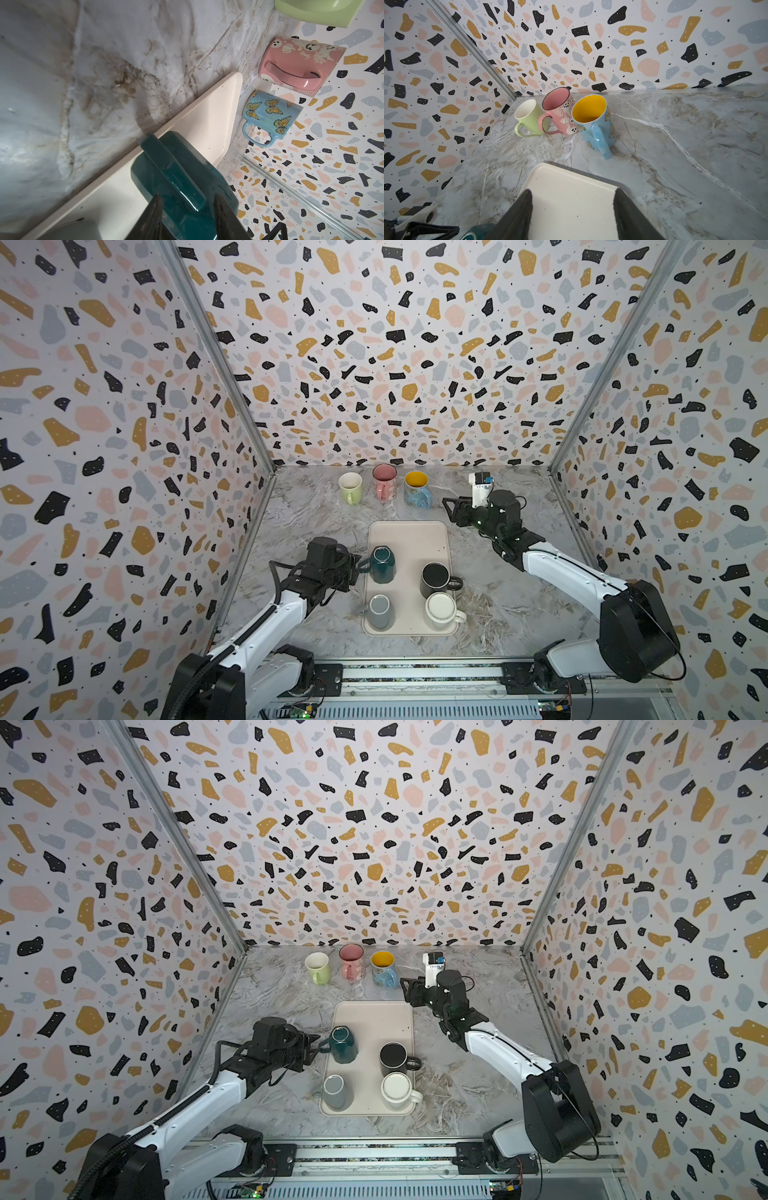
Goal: Turn the mug right side up
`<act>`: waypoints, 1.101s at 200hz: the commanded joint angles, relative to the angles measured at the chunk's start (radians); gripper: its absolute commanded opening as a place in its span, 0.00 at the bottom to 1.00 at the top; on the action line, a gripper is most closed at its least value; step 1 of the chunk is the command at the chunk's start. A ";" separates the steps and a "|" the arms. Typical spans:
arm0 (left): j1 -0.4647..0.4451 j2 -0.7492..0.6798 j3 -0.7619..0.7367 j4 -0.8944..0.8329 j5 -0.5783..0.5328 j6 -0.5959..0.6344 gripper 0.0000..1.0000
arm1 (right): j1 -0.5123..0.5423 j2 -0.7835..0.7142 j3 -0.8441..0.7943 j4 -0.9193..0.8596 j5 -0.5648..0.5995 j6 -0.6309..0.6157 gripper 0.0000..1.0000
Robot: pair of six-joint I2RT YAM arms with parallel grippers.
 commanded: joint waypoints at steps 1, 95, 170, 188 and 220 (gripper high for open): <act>0.006 0.022 0.008 0.047 0.038 -0.024 0.41 | -0.015 -0.002 0.003 -0.014 0.000 0.014 0.64; 0.007 0.133 0.011 0.143 0.032 -0.046 0.38 | -0.035 0.023 0.012 -0.006 -0.015 0.026 0.64; 0.024 0.236 0.062 0.181 0.036 -0.010 0.31 | -0.057 0.023 0.004 -0.007 -0.014 0.027 0.64; 0.026 0.256 0.068 0.195 0.037 -0.005 0.29 | -0.060 0.025 0.003 -0.006 -0.015 0.029 0.64; 0.026 0.293 0.084 0.219 0.061 0.007 0.28 | -0.064 0.032 0.006 -0.006 -0.014 0.029 0.64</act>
